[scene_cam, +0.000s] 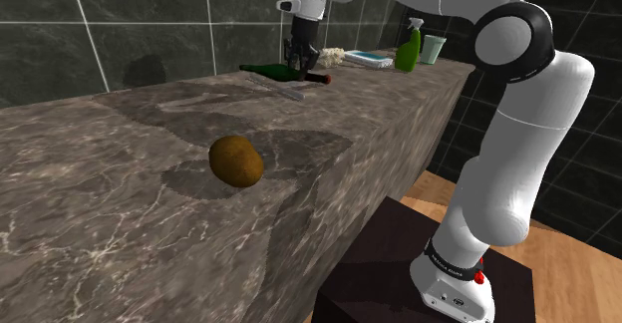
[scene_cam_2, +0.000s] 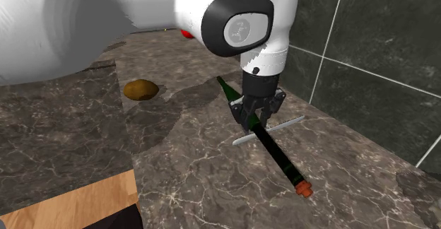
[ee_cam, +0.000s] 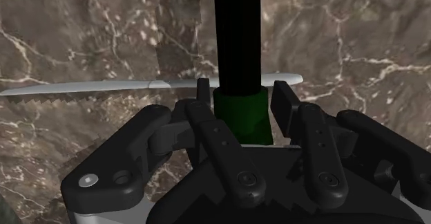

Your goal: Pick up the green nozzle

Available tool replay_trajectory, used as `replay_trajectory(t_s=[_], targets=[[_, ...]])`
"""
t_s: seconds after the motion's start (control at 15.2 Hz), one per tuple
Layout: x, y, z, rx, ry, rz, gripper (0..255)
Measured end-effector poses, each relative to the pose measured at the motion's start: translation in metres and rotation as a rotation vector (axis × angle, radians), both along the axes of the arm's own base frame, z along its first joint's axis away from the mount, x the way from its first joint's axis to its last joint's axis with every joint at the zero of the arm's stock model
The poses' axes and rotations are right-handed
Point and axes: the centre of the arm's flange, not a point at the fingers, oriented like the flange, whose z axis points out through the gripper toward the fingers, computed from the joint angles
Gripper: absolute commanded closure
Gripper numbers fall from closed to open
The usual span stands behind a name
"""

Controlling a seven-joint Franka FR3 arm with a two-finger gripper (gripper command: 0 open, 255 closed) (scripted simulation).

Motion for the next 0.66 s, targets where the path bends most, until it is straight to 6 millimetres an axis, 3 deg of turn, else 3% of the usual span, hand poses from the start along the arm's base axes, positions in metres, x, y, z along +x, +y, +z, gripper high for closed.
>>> replay_trajectory(t_s=[0.66], targets=[[0.001,0.0,0.051,0.0,-0.001,0.0,255]])
